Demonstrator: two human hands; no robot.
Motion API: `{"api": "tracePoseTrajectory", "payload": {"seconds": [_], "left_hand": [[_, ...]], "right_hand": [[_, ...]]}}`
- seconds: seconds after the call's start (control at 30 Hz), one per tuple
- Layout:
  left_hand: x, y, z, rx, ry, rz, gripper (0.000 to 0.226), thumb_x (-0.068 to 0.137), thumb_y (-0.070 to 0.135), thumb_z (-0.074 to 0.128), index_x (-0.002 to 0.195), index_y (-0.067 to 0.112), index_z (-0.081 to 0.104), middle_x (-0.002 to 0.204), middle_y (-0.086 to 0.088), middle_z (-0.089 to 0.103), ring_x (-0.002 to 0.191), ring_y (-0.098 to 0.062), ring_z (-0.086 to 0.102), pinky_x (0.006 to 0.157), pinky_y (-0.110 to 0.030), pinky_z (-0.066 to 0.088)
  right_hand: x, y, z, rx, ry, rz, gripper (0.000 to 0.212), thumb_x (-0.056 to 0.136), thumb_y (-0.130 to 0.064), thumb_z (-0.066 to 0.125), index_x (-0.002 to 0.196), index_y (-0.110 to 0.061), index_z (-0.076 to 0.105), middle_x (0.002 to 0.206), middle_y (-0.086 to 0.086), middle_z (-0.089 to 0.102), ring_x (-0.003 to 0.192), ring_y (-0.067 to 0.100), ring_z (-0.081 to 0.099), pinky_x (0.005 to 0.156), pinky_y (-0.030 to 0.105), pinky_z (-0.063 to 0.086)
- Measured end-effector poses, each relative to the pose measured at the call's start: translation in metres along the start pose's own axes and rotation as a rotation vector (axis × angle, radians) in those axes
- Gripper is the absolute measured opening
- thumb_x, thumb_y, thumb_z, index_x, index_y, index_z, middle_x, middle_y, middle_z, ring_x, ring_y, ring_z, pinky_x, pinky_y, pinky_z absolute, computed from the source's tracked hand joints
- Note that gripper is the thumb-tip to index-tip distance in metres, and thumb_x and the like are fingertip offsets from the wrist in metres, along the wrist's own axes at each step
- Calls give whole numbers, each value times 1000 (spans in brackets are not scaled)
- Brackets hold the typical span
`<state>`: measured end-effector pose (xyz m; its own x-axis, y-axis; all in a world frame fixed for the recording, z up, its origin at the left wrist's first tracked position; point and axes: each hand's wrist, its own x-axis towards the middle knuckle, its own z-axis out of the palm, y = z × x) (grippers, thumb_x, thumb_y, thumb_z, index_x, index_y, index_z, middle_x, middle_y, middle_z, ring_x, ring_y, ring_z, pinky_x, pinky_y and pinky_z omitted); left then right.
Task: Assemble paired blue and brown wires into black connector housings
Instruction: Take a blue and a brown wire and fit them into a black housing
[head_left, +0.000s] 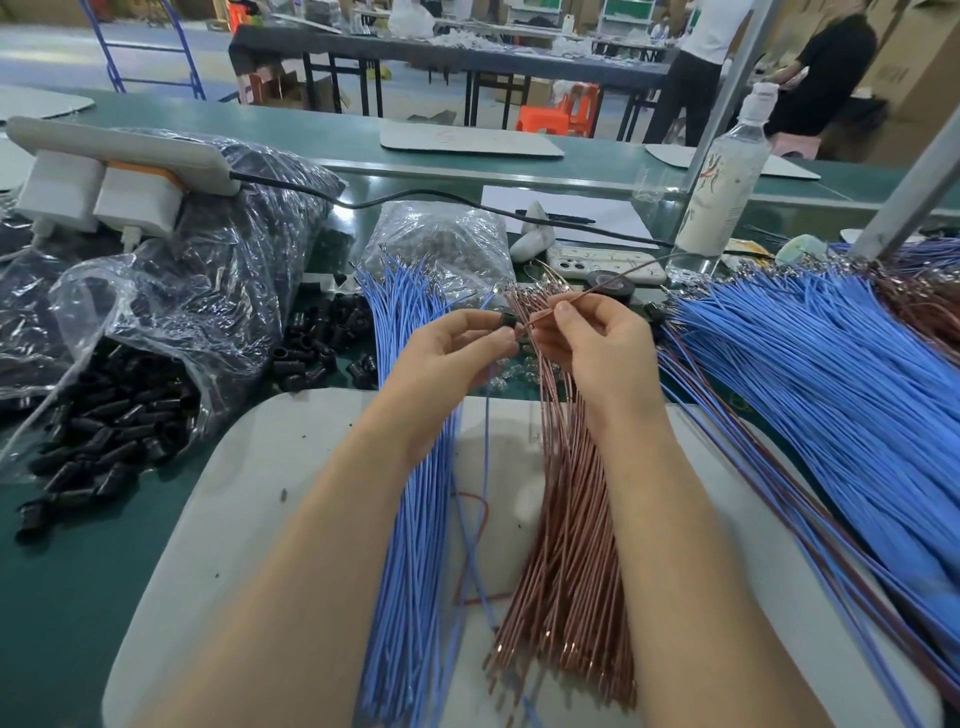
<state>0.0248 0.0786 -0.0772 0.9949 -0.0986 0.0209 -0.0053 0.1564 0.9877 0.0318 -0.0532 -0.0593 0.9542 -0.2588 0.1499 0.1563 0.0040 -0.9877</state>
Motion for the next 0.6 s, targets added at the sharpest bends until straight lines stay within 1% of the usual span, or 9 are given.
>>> {"api": "tracePoseTrajectory", "payload": {"seconds": [0.1, 0.2, 0.3, 0.43, 0.5, 0.6], "left_hand": [[-1, 0, 0, 28, -16, 8, 6, 89, 13, 63, 93, 18, 63, 90, -1, 72, 96, -17, 65, 91, -31, 49], [-1, 0, -1, 104, -16, 29, 6, 88, 15, 64, 91, 19, 66, 86, 0, 72, 85, -10, 64, 82, -23, 49], [-2, -1, -1, 153, -20, 33, 7, 87, 18, 66, 93, 19, 69, 85, 3, 73, 80, -2, 65, 82, -20, 49], [-2, -2, -1, 166, 2, 27, 11, 87, 17, 66, 97, 14, 70, 88, 0, 74, 82, -4, 66, 83, -23, 49], [-1, -3, -1, 182, 11, 32, 14, 87, 17, 66, 100, 13, 69, 90, -1, 74, 84, -5, 67, 83, -23, 49], [-1, -2, 0, 189, 5, 34, 10, 88, 17, 65, 97, 17, 68, 90, 2, 74, 86, -4, 67, 83, -23, 49]], "right_hand": [[-1, 0, 1, -26, -30, -10, 19, 95, -2, 50, 84, -12, 62, 72, 4, 67, 63, 10, 65, 67, 23, 55], [-1, 2, 0, -84, -35, -31, 20, 95, -1, 50, 84, -13, 62, 76, 5, 67, 68, 12, 63, 73, 28, 54], [-2, 3, 0, -117, -42, -60, 22, 95, -2, 50, 84, -16, 63, 77, 3, 67, 72, 12, 62, 78, 33, 53], [-2, 3, 2, -156, -45, -79, 22, 93, -6, 54, 82, -22, 65, 76, -1, 68, 72, 9, 63, 80, 35, 54], [-1, 4, 2, -151, -11, -84, 21, 92, -7, 56, 80, -22, 64, 75, -1, 67, 73, 11, 63, 81, 38, 54], [1, 4, 2, -138, 26, -86, 18, 92, -8, 57, 80, -20, 62, 78, 3, 67, 76, 16, 64, 82, 42, 55]]}}
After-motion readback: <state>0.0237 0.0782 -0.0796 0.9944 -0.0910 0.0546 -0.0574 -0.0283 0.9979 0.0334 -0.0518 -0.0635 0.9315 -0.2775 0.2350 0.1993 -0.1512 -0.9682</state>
